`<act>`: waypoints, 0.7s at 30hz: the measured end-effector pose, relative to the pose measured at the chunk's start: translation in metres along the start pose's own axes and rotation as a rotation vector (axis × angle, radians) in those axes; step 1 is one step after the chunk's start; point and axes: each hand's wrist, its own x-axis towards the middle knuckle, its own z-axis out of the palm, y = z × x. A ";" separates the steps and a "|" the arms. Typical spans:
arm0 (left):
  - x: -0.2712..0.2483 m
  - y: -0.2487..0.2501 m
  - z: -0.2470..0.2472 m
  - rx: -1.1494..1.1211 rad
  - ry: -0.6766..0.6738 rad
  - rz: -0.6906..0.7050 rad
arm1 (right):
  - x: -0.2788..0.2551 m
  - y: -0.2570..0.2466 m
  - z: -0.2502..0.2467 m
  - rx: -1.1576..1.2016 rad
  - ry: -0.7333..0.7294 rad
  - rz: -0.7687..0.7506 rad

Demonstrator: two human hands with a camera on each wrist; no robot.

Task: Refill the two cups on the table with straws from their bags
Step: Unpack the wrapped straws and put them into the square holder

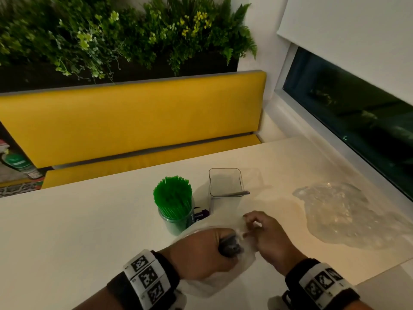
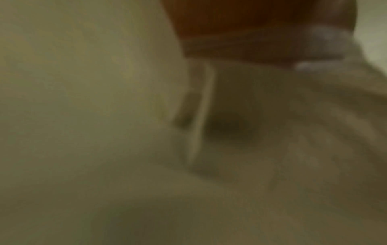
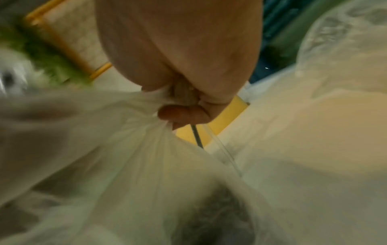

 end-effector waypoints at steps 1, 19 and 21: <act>-0.003 0.010 -0.002 -0.057 -0.013 0.045 | -0.003 -0.001 0.003 -0.075 0.000 -0.024; 0.165 -0.020 -0.058 -0.375 0.752 -0.211 | -0.021 0.027 0.009 -0.344 -0.103 0.163; 0.170 -0.046 -0.050 -0.003 0.521 -0.444 | -0.022 0.025 0.008 -0.354 -0.112 0.165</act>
